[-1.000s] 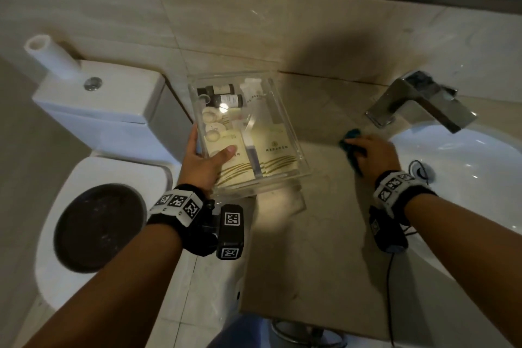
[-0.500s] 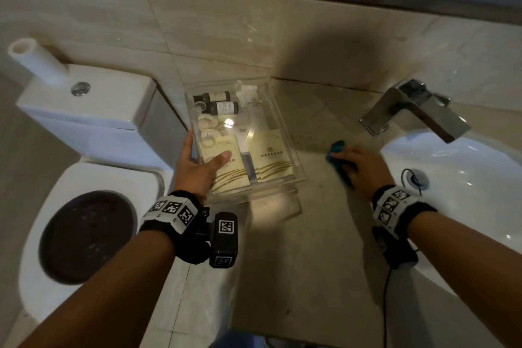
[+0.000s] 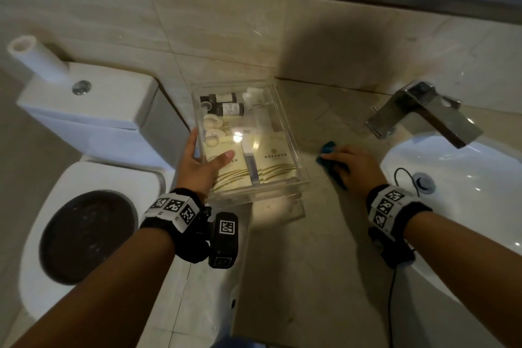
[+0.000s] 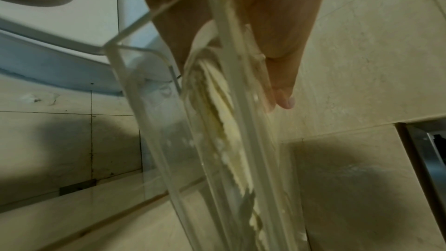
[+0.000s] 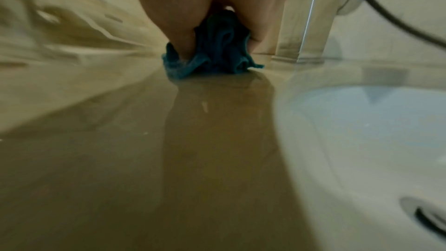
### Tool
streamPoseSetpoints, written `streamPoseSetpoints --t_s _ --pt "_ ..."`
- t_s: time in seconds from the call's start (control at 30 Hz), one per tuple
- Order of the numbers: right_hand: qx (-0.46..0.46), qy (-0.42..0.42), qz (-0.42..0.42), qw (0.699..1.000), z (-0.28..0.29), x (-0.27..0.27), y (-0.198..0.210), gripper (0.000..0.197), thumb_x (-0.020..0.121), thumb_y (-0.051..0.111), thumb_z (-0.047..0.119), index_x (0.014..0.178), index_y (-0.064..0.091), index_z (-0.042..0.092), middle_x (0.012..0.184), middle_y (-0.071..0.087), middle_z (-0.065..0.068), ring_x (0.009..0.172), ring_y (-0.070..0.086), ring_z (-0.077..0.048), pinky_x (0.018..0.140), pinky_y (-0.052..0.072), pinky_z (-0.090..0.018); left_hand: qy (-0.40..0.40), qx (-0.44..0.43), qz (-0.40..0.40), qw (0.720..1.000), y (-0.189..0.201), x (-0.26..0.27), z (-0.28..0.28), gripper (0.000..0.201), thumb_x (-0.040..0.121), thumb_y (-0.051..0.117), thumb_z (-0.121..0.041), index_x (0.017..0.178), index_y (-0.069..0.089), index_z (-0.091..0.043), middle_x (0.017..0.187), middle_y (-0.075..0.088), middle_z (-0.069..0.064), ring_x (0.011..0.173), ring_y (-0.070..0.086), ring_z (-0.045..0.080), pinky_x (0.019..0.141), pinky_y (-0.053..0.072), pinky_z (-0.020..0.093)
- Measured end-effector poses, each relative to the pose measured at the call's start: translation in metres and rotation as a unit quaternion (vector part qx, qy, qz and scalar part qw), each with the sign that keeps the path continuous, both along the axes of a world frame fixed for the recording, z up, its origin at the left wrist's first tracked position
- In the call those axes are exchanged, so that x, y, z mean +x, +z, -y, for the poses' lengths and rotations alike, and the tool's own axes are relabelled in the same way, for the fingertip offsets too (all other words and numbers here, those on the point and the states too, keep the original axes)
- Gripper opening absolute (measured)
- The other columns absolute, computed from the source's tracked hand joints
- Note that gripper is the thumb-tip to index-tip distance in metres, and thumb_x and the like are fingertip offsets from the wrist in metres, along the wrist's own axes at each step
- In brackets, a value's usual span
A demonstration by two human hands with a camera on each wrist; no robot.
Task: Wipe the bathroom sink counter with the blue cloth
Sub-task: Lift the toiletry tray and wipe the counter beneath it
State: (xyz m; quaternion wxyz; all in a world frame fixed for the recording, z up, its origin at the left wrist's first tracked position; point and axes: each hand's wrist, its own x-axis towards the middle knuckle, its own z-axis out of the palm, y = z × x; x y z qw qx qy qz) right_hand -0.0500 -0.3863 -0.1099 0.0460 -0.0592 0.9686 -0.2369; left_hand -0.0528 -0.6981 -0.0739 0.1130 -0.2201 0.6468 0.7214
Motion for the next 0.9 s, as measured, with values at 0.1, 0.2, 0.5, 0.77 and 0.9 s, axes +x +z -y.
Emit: streamPoseSetpoints --t_s 0.1,0.2,0.5,0.77,0.9 --pt "0.041 -0.106 -0.021 0.993 -0.021 -0.019 0.000 0.038 0.086 0.053 0.000 0.120 0.062 0.013 0.127 0.056 -0.018 0.115 0.051 -0.037 0.103 0.035 -0.037 -0.003 -0.002 -0.003 1.000 -0.002 -0.001 0.001 0.081 0.078 0.072 -0.005 0.139 0.033 -0.041 0.113 0.067 0.003 0.093 0.069 0.019 0.065 0.059 0.031" --pt "0.064 -0.170 0.006 0.983 -0.020 -0.028 0.001 0.041 0.086 0.050 0.001 0.125 0.058 0.014 0.133 0.050 -0.020 0.120 0.045 -0.039 0.106 0.030 -0.038 -0.002 -0.002 -0.004 1.000 -0.005 -0.001 0.002 0.080 0.078 0.072 -0.005 0.139 0.033 -0.040 0.112 0.067 0.002 0.094 0.069 0.019 0.069 0.060 0.034" --pt "0.061 0.030 0.026 0.997 0.002 -0.035 -0.012 0.040 0.082 0.055 0.003 0.117 0.064 0.021 0.123 0.060 -0.011 0.111 0.053 -0.033 0.099 0.041 -0.042 0.003 0.000 -0.006 1.000 -0.004 -0.002 0.001 0.084 0.077 0.073 -0.002 0.140 0.031 -0.038 0.106 0.067 -0.001 0.093 0.068 0.017 0.070 0.059 0.033" --pt "0.119 -0.041 0.054 0.991 0.017 -0.048 -0.003 0.046 0.084 0.051 0.009 0.127 0.055 0.022 0.137 0.049 -0.011 0.121 0.041 -0.035 0.105 0.033 -0.042 0.004 -0.002 -0.007 1.000 -0.006 -0.003 0.001 0.081 0.075 0.074 -0.001 0.133 0.034 -0.041 0.103 0.068 0.000 0.091 0.069 0.019 0.073 0.058 0.038" --pt "0.059 0.100 0.052 0.992 0.019 -0.035 0.002 0.034 0.086 0.056 0.005 0.118 0.063 0.015 0.130 0.057 -0.012 0.118 0.049 -0.034 0.100 0.033 -0.035 0.010 -0.001 -0.011 1.000 -0.006 -0.004 0.001 0.078 0.074 0.074 0.000 0.128 0.036 -0.042 0.100 0.069 0.000 0.089 0.070 0.018 0.073 0.057 0.037"
